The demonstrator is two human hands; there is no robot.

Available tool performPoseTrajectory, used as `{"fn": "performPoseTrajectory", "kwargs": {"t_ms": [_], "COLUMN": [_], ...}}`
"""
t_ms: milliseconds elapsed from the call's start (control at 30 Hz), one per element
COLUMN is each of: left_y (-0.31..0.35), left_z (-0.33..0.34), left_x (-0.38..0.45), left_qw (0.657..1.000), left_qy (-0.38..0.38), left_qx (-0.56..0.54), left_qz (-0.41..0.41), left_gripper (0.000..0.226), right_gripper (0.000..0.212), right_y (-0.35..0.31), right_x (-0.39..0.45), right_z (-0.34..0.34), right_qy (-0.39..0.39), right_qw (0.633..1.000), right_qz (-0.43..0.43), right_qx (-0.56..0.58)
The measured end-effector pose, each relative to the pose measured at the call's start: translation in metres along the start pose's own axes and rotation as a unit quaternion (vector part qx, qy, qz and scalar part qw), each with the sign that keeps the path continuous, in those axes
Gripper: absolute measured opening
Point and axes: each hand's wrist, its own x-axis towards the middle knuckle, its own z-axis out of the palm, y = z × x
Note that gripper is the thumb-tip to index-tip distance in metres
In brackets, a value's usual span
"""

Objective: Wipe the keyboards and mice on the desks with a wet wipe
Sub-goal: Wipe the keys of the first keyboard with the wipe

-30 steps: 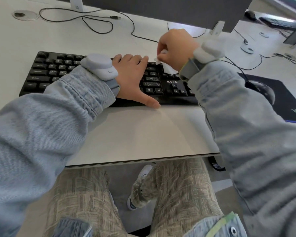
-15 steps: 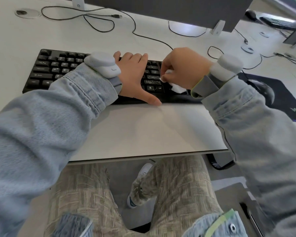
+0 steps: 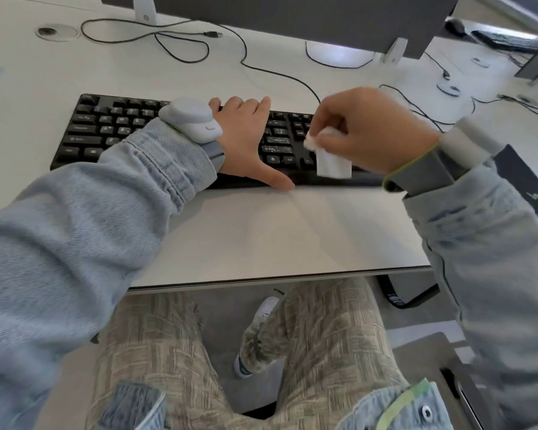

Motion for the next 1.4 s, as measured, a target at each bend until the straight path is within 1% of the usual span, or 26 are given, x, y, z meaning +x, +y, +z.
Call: {"fn": "performPoseTrajectory", "kwargs": {"t_ms": [67, 167, 300, 400, 500, 733, 1000, 1267, 1400], "left_y": [0.001, 0.004, -0.019, -0.054, -0.068, -0.073, -0.068, -0.059, -0.058], "left_z": [0.001, 0.002, -0.011, -0.019, -0.017, -0.009, -0.009, -0.016, -0.017], "left_x": [0.003, 0.004, -0.009, -0.024, -0.034, -0.033, -0.030, -0.019, -0.021], "left_qw": [1.000, 1.000, 0.999, 0.997, 0.995, 0.998, 0.999, 0.994, 0.994], "left_qy": [0.003, 0.013, -0.008, -0.058, -0.093, -0.058, -0.050, -0.098, -0.099], "left_qx": [-0.002, 0.008, 0.032, 0.039, 0.037, 0.015, 0.012, 0.052, 0.045], "left_qz": [0.002, 0.001, -0.021, -0.035, -0.023, 0.008, 0.003, -0.023, -0.029], "left_gripper": [0.165, 0.163, 0.163, 0.162, 0.159, 0.157, 0.160, 0.167, 0.167], "right_gripper": [0.022, 0.023, 0.018, 0.013, 0.012, 0.009, 0.015, 0.019, 0.017], "right_y": [0.014, 0.030, 0.033, 0.031, 0.031, 0.024, -0.021, -0.036, -0.039], "right_x": [0.020, 0.053, 0.086, 0.099, 0.104, 0.118, 0.138, 0.129, 0.126], "right_z": [-0.002, 0.006, 0.019, 0.027, 0.030, 0.034, 0.046, 0.047, 0.047], "right_qy": [0.048, 0.070, 0.048, 0.008, -0.019, -0.031, -0.032, -0.038, -0.039], "right_qw": [0.998, 0.996, 0.998, 0.999, 0.999, 0.999, 0.999, 0.999, 0.999], "right_qz": [0.029, 0.050, 0.035, 0.022, 0.017, 0.009, -0.026, -0.013, -0.008], "right_qx": [-0.003, -0.023, -0.033, -0.028, -0.024, -0.015, -0.006, 0.004, 0.006]}}
